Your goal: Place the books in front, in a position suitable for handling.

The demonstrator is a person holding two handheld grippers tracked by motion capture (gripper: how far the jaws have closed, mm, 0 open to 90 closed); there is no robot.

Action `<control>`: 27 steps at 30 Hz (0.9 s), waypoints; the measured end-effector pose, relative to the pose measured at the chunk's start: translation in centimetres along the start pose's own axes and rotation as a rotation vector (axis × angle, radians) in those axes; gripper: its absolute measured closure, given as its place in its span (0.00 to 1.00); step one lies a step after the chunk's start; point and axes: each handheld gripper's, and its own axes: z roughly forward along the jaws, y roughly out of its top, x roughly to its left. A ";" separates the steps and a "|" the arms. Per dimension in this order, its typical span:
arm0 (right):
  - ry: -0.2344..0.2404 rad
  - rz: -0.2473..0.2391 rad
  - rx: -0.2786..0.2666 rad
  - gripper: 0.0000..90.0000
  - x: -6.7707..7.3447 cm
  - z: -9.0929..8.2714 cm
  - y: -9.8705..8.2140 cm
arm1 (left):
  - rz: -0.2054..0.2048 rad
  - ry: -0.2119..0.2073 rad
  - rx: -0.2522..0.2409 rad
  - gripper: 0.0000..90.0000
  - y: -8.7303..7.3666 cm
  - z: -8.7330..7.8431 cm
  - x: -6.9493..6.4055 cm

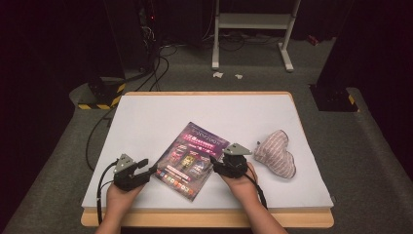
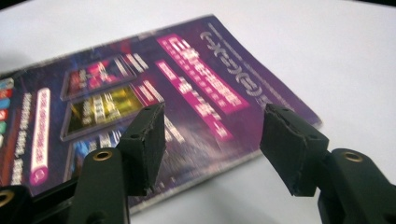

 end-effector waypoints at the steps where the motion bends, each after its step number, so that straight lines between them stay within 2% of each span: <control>1: -0.003 -0.001 0.007 0.44 -0.2 -0.1 -0.2 | -0.002 0.006 0.015 0.53 0.1 0.3 0.0; 3: -0.010 0.002 0.015 0.44 -0.4 -0.3 -0.6 | -0.016 0.012 0.040 0.52 0.1 0.9 0.2; 6: -0.016 0.009 0.025 0.44 -0.7 -0.5 -0.9 | -0.007 0.028 0.087 0.51 0.2 1.7 0.2; 9: -0.013 0.011 0.037 0.44 -0.8 -0.7 -1.2 | 0.002 0.026 0.127 0.52 0.3 2.2 0.1; 11: -0.009 0.013 0.049 0.44 -0.7 -0.7 -1.4 | -0.013 0.006 0.129 0.53 0.3 2.4 0.2; 14: 0.000 0.005 0.066 0.44 -0.5 -0.7 -1.6 | -0.047 -0.047 0.141 0.56 0.3 2.5 0.5; 16: 0.005 0.004 0.072 0.44 -0.4 -0.6 -1.7 | -0.042 -0.072 0.144 0.59 0.3 2.5 0.4; 18: 0.003 0.007 0.076 0.44 -0.4 -0.6 -1.8 | -0.033 -0.063 0.146 0.61 0.3 2.5 0.2; 21: -0.002 0.015 0.079 0.44 -0.8 -0.6 -1.8 | -0.029 -0.072 0.152 0.61 0.3 2.5 0.0; 23: -0.008 0.025 0.083 0.44 -1.1 -0.7 -1.8 | -0.028 -0.086 0.155 0.61 0.3 2.5 -0.4; 27: -0.020 0.045 0.090 0.44 -1.9 -0.8 -2.0 | 0.003 -0.115 0.172 0.60 0.4 2.7 -1.6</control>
